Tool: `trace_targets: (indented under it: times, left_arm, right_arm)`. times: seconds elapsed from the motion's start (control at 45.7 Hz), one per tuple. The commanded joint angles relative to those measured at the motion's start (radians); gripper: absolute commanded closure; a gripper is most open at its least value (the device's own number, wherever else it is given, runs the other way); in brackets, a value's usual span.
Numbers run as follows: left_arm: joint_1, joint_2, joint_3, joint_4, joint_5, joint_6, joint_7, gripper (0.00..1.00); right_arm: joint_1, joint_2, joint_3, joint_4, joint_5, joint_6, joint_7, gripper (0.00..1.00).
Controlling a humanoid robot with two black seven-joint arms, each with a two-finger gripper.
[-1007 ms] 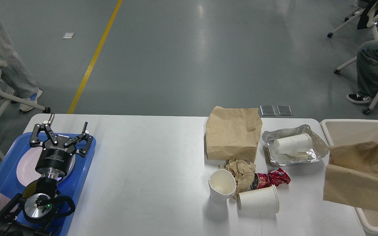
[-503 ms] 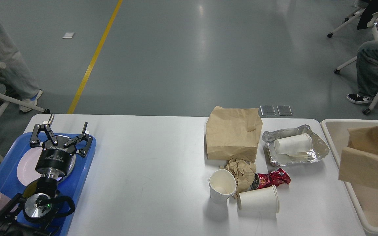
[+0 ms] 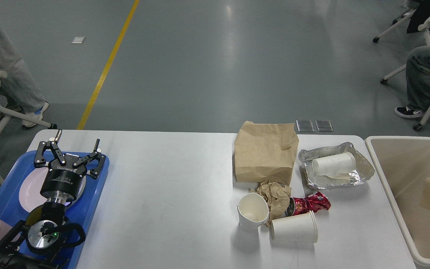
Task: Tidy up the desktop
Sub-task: 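Lift the brown paper bag over the white bin with the right gripper, then lower the bag into the bin and open the right gripper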
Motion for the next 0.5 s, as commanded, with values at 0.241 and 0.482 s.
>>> trace_targets:
  times: [0.241,0.482]
  left_arm:
    - [-0.001,0.000,0.000,0.000,0.000,0.001,0.000,0.04]
    - [-0.001,0.000,0.000,0.000,0.000,0.001,0.000,0.04]
  right_arm:
    - [-0.409,0.238,0.173,-0.289,0.000,-0.271,-0.088,1.00]
    - [-0.437,0.280,0.208,-0.288,0.000,-0.279,-0.087,1.00]
